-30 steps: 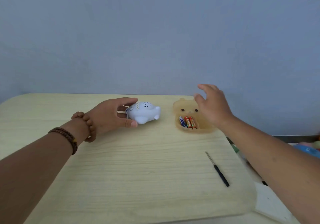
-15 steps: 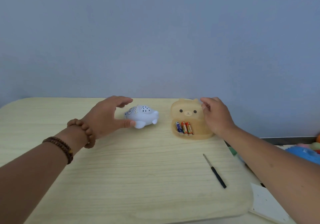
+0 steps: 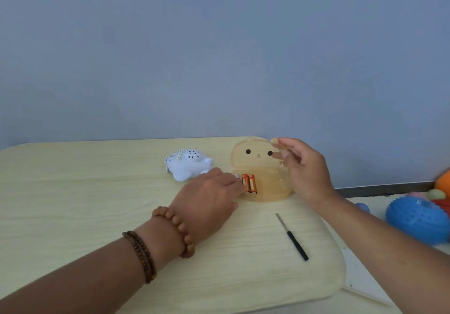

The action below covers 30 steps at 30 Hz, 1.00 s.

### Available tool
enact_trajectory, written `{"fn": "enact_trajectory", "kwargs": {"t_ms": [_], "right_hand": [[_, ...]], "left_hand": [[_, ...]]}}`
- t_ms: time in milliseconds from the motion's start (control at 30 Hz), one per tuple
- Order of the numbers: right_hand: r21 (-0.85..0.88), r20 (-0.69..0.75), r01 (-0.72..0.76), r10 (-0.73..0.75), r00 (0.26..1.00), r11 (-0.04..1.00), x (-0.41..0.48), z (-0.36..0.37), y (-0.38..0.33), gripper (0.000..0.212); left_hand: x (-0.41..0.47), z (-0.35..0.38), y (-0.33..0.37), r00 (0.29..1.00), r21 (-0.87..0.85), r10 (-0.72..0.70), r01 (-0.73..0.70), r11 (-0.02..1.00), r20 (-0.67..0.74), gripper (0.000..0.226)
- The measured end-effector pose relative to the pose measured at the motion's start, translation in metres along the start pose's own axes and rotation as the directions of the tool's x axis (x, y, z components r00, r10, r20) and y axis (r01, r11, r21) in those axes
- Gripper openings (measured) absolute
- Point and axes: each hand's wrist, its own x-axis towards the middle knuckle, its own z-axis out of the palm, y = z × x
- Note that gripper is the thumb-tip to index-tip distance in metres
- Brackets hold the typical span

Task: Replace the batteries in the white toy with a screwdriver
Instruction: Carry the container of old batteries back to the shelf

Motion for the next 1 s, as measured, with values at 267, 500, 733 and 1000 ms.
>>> {"fn": "enact_trajectory", "kwargs": {"t_ms": [267,500,733,1000], "right_hand": [[0.198,0.314,-0.061,-0.004,0.95,0.978,-0.033,-0.032,-0.039,0.021],[0.135,0.553,-0.107,0.015,0.833,0.985,-0.049,-0.026,-0.055,0.025],[-0.024,0.592,0.111,-0.075,0.803,0.994,-0.061,-0.01,-0.067,0.037],[-0.035,0.614,0.257,-0.182,0.768,0.966,-0.075,0.0,-0.073,0.034]], "left_hand": [[-0.016,-0.012,0.006,0.998,-0.134,-0.034,0.025,0.991,-0.061,0.025],[-0.052,-0.046,0.0,0.99,-0.354,-0.138,0.121,0.928,-0.023,0.008],[-0.066,-0.075,-0.014,0.928,-0.571,-0.362,0.346,0.744,0.09,0.051],[-0.066,-0.067,-0.009,0.907,-0.363,-0.276,0.385,0.848,0.317,0.09]]}}
